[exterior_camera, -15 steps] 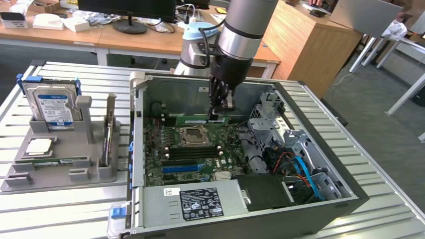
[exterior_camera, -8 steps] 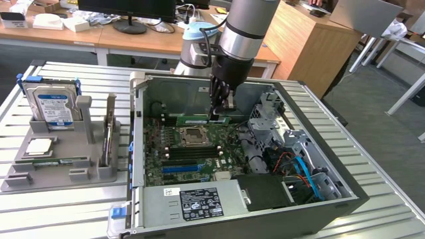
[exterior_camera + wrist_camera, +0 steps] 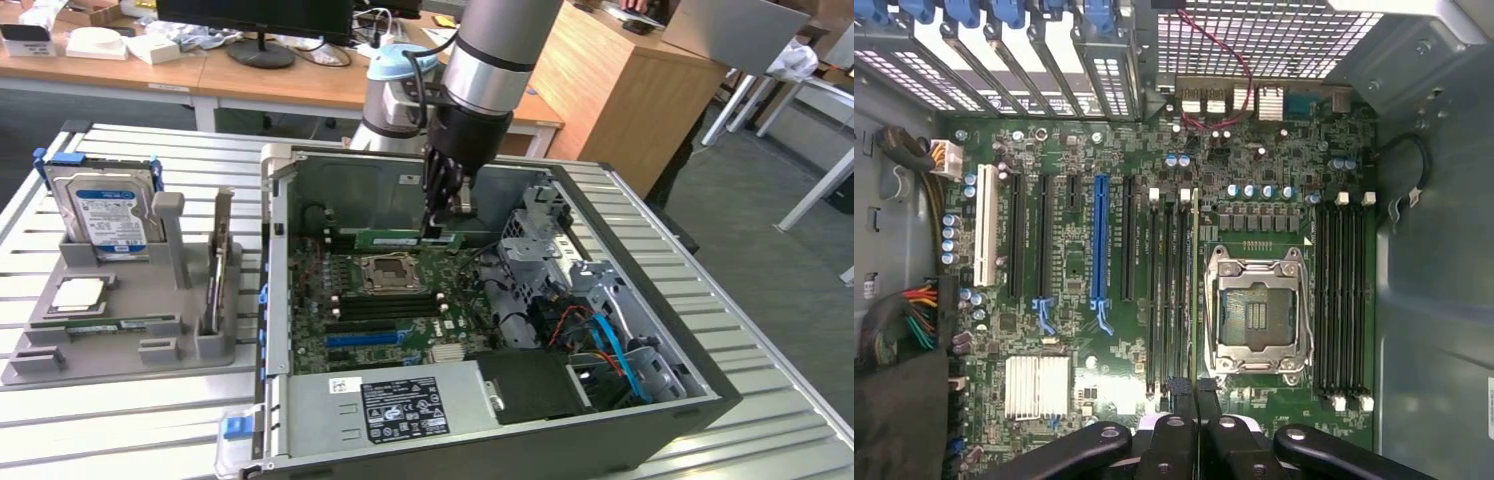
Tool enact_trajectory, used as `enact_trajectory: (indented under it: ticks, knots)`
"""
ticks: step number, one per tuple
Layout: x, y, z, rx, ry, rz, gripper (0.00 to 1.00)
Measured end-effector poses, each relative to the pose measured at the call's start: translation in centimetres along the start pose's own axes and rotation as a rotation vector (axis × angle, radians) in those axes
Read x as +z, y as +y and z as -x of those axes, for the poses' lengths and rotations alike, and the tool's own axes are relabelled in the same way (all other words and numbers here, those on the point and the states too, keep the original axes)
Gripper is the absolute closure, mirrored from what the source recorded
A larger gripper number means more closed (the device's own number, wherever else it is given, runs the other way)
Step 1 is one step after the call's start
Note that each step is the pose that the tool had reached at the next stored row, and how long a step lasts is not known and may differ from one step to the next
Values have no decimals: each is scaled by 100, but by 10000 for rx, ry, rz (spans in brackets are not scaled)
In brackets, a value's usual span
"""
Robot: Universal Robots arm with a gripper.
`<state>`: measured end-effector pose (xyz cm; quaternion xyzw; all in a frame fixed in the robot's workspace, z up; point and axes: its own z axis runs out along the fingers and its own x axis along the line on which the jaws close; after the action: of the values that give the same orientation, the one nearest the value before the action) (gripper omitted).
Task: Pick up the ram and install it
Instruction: 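Pick up the ram and move it above insertion slot, then insert the ram into the slot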
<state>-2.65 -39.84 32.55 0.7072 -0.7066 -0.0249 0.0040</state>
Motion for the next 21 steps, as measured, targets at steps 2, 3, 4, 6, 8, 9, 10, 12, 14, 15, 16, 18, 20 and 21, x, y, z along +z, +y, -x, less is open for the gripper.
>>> enact_trajectory:
  ticks: [2, 3, 4, 6, 8, 9, 10, 12, 14, 15, 16, 18, 20, 21]
  knots:
    - [-16, 1, -2, 0, 0, 0, 89]
    - [-16, 1, -2, 0, 0, 0, 89]
    - [-16, 1, -2, 0, 0, 0, 89]
    - [-16, 1, -2, 0, 0, 0, 89]
    - [-16, 1, -2, 0, 0, 0, 89]
    - [-16, 1, -2, 0, 0, 0, 89]
    - [-16, 1, -4, 0, 0, 0, 89]
    - [-17, 0, -14, -2, -8, 0, 89]
    - [-18, 1, -30, -1, -22, 1, 89]
    - [-18, 1, -39, -2, -30, 0, 89]
    - [-18, 1, -49, -1, -36, 0, 89]
    - [-18, 1, -72, -1, -46, -1, 89]
    - [-19, 1, -97, -2, -51, 0, 89]
    - [-19, 1, -104, -3, -55, -1, 89]
